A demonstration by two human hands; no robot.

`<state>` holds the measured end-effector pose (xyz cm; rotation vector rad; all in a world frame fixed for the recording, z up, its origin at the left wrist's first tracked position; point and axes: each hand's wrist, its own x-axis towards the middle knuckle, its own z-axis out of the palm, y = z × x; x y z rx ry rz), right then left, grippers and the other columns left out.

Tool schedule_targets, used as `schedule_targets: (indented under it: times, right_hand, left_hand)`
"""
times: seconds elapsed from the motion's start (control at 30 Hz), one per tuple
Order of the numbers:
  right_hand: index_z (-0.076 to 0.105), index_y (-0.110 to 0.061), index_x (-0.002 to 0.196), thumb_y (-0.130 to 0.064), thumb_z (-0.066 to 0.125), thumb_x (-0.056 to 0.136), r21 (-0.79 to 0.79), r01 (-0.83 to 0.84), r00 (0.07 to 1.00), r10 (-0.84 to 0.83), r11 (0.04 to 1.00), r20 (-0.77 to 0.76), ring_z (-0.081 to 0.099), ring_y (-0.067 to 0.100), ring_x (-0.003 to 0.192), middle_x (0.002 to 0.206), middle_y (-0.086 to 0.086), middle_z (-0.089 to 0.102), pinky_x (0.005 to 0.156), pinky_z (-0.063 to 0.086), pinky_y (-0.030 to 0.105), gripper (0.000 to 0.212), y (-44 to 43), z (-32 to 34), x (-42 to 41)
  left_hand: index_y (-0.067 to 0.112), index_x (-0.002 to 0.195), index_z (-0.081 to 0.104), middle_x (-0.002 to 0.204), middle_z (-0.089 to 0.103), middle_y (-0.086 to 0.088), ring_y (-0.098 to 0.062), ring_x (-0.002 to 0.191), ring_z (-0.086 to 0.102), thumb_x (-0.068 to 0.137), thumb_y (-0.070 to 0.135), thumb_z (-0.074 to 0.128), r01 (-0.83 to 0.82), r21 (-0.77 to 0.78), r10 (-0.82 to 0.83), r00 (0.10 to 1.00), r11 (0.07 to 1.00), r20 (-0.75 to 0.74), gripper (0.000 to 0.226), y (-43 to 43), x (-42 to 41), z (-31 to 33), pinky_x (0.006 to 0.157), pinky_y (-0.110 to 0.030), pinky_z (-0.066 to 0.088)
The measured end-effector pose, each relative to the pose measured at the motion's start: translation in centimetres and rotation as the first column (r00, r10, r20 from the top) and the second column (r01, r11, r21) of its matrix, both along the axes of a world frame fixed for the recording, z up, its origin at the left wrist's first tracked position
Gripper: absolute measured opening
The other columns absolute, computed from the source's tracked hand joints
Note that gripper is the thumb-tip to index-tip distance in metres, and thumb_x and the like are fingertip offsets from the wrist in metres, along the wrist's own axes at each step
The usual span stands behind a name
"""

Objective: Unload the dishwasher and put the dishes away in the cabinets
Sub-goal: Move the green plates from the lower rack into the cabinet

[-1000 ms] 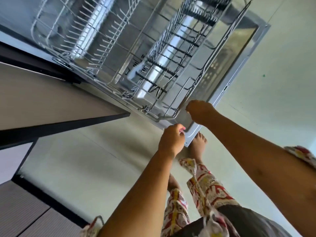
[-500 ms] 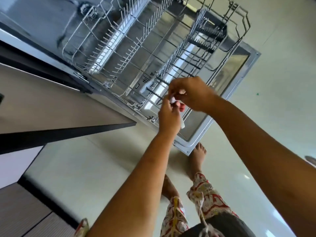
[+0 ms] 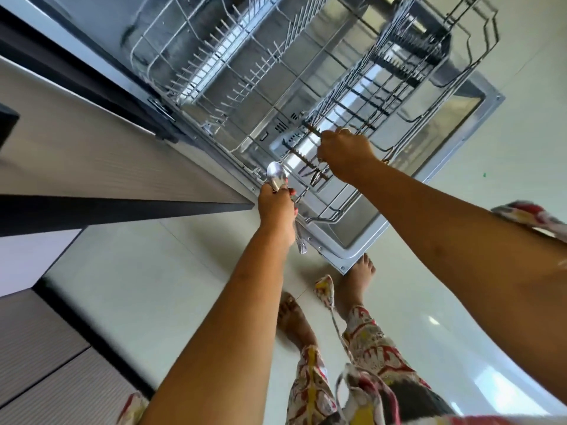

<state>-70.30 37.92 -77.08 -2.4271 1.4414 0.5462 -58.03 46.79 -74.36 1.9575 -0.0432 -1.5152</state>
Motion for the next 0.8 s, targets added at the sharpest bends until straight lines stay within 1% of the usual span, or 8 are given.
schedule_targets:
  times: [0.27,0.33,0.43,0.5,0.6,0.67,0.73,0.8]
  right_hand:
    - [0.067,-0.025,0.109,-0.012,0.057,0.093,-0.026,0.276,0.905,-0.251,0.961,0.343,0.06,0.017,0.101,0.11,-0.005,0.061,0.077,0.057,0.035,0.023,0.7,1.9,-1.3]
    - [0.068,-0.024,0.106,-0.017,0.058,0.092,0.162,0.434,0.766,-0.458,0.886,0.45,0.06,0.011,0.094,0.108,-0.005,0.063,0.08,0.055,0.028,0.018,1.7,2.6,-0.8]
    - [0.069,-0.019,0.099,-0.018,0.062,0.09,0.467,0.542,0.464,-0.712,0.699,0.527,0.056,0.0,0.076,0.089,-0.01,0.064,0.065,0.043,0.011,0.012,3.5,3.8,0.1]
    - [0.069,-0.019,0.096,-0.02,0.066,0.087,0.568,0.525,0.384,-0.772,0.634,0.507,0.053,-0.003,0.068,0.078,-0.015,0.06,0.059,0.038,0.006,0.009,4.7,4.0,0.6]
    - [0.07,-0.018,0.097,-0.016,0.066,0.087,0.713,0.45,0.318,-0.843,0.537,0.434,0.056,0.0,0.06,0.072,-0.014,0.062,0.059,0.046,0.009,0.011,5.3,3.7,0.8]
    - [0.07,-0.018,0.098,-0.011,0.061,0.09,0.716,0.434,0.345,-0.835,0.546,0.428,0.062,0.006,0.07,0.084,-0.006,0.069,0.07,0.054,0.017,0.014,4.8,3.7,0.4]
    - [0.067,-0.017,0.105,-0.007,0.056,0.092,0.578,0.457,0.502,-0.733,0.676,0.46,0.063,0.008,0.09,0.108,-0.001,0.069,0.08,0.051,0.015,0.02,3.9,3.5,-0.2]
    - [0.061,-0.021,0.117,-0.001,0.052,0.092,0.391,0.436,0.706,-0.578,0.811,0.411,0.061,0.013,0.107,0.127,-0.001,0.061,0.086,0.051,0.024,0.033,2.9,3.0,-0.7]
  left_hand:
    - [0.015,0.077,0.054,0.066,0.049,0.002,-0.007,0.054,0.037,0.083,0.01,0.068,-0.104,0.016,0.104,0.994,0.994,-0.04,0.016,-0.9,-1.2,0.9,0.049,-0.019,0.03]
    - [0.015,0.074,0.054,0.065,0.047,0.004,-0.007,0.054,0.036,0.081,0.015,0.072,-0.155,0.002,0.155,0.986,0.988,-0.059,0.02,-1.3,-1.6,1.3,0.049,-0.019,0.029]
    - [0.016,0.087,0.055,0.076,0.052,0.004,-0.008,0.068,0.043,0.079,0.02,0.074,-0.206,-0.036,0.202,0.975,0.978,-0.093,0.021,-1.7,-2.3,2.0,0.067,-0.022,0.037]
    - [0.018,0.085,0.056,0.082,0.056,0.004,-0.008,0.075,0.047,0.083,0.013,0.069,-0.238,-0.057,0.231,0.966,0.969,-0.113,0.014,-1.9,-2.6,2.2,0.077,-0.025,0.037]
    - [0.018,0.078,0.056,0.07,0.056,0.005,-0.006,0.061,0.046,0.089,0.009,0.061,-0.262,-0.069,0.258,0.964,0.963,-0.067,0.016,-1.8,-2.8,2.1,0.058,-0.02,0.037]
    - [0.011,0.087,0.061,0.074,0.061,0.004,-0.009,0.059,0.049,0.094,0.015,0.055,-0.236,-0.073,0.237,0.971,0.969,0.007,0.01,-1.5,-2.6,1.8,0.055,-0.02,0.038]
    - [0.007,0.099,0.061,0.084,0.069,0.002,-0.025,0.076,0.063,0.098,0.017,0.047,-0.194,-0.072,0.199,0.978,0.978,0.062,0.018,-1.2,-2.2,1.3,0.07,-0.031,0.05]
    - [0.009,0.099,0.06,0.084,0.072,0.002,-0.028,0.091,0.064,0.099,0.019,0.045,-0.175,-0.046,0.179,0.977,0.983,0.113,0.018,-0.8,-1.6,0.7,0.093,-0.041,0.048]
